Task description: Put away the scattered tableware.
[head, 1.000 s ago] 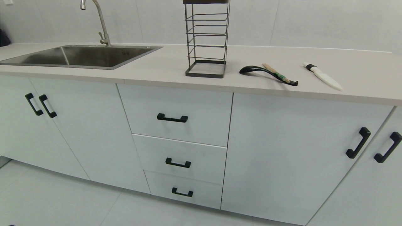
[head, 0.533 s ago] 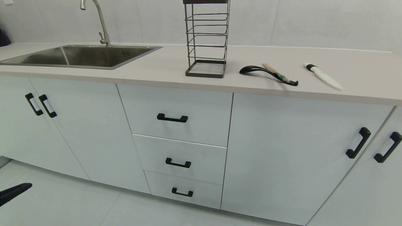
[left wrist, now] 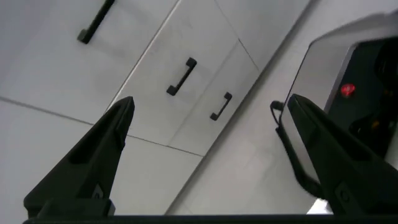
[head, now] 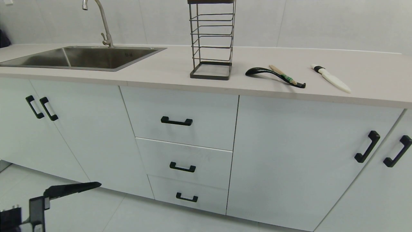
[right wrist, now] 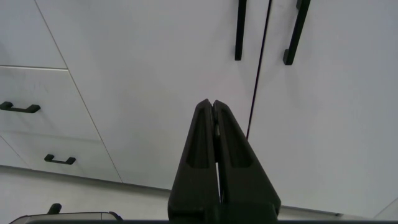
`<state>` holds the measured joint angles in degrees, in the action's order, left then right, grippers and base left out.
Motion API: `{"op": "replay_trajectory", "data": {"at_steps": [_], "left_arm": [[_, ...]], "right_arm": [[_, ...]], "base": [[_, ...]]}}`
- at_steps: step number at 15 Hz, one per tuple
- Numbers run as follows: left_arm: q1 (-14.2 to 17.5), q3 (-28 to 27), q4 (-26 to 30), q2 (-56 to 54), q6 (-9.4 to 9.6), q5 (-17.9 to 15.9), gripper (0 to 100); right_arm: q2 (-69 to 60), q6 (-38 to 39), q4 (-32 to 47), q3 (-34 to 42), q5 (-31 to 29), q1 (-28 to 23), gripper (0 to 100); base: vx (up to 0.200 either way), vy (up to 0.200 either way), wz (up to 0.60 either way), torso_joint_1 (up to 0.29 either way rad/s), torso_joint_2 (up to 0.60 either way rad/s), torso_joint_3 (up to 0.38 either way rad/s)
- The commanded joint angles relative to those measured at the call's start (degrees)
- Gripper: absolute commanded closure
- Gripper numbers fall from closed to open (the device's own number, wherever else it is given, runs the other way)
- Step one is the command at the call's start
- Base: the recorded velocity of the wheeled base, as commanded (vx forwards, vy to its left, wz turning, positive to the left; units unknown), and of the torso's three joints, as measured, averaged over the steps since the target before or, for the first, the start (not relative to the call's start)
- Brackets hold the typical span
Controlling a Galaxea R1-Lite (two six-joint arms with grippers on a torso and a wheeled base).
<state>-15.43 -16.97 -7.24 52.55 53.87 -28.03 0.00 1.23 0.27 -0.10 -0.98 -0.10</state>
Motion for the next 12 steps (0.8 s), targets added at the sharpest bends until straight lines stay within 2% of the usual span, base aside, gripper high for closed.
{"op": "replay_trajectory", "data": {"at_steps": [1, 3, 4, 6, 7, 10, 12], "left_arm": [[-0.7, -2.1, 0.0, 8.7, 4.05, 0.5, 0], [-0.9, -2.5, 0.0, 10.5, 6.25, 1.1, 0], [-3.9, -3.3, 0.0, 14.0, 8.18, 2.7, 0], [-7.2, -4.3, 0.0, 16.7, 8.27, 4.8, 0], [-10.1, -5.0, -0.1, 19.8, 8.27, 6.1, 0], [-12.5, -5.3, -3.9, 26.9, 8.00, 6.7, 0], [-15.2, -6.6, -7.8, 33.4, 7.74, 8.3, 0]], "right_arm": [[0.1, 0.0, 0.0, 0.0, 0.0, 0.0, 100], [0.1, 0.0, 0.0, 0.0, 0.0, 0.0, 100], [0.1, 0.0, 0.0, 0.0, -0.1, 0.0, 100], [0.1, 0.0, 0.0, 0.0, 0.0, 0.0, 100], [0.1, 0.0, 0.0, 0.0, 0.0, 0.0, 100], [0.1, 0.0, 0.0, 0.0, 0.0, 0.0, 100], [0.1, 0.0, 0.0, 0.0, 0.0, 0.0, 100]], "base": [[0.000, 0.000, 0.00, 0.000, 0.00, 0.000], [0.000, 0.000, 0.00, 0.000, 0.00, 0.000], [0.000, 0.000, 0.00, 0.000, 0.00, 0.000], [0.000, 0.000, 0.00, 0.000, 0.00, 0.000], [0.000, 0.000, 0.00, 0.000, 0.00, 0.000], [0.000, 0.000, 0.00, 0.000, 0.00, 0.000], [0.000, 0.000, 0.00, 0.000, 0.00, 0.000]]}}
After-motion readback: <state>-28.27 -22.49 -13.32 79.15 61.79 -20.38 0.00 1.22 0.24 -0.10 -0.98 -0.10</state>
